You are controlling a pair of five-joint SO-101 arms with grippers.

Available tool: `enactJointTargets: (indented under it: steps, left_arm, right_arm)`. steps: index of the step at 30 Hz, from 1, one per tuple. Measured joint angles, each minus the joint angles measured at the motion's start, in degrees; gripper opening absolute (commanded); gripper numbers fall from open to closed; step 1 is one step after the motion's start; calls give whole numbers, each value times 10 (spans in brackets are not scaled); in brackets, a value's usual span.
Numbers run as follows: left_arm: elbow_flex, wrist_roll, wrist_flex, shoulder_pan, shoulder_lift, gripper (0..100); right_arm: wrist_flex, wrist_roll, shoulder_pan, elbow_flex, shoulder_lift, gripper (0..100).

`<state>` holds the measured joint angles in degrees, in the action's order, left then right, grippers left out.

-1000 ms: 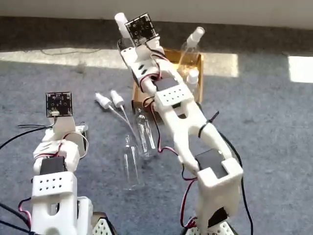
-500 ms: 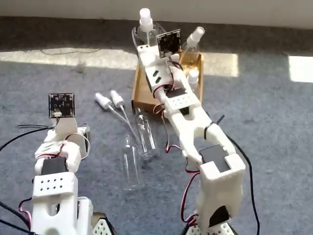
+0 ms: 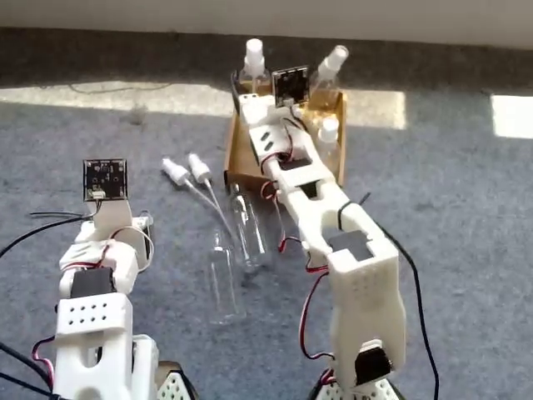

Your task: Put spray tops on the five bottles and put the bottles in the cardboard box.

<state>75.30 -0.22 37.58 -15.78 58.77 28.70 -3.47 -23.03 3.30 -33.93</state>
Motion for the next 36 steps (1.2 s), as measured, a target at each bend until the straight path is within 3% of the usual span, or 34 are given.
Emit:
enactJointTargets:
  steps: [13, 32, 36]
  left_arm:
    - [0, 0, 0, 0, 0, 144]
    - [3, 0, 0, 0, 0, 144]
    - [3, 0, 0, 0, 0, 144]
  right_arm:
    - [25, 0, 5, -57, -78, 4]
    - [25, 0, 5, -57, -80, 8]
    - [25, 0, 5, -57, -80, 78]
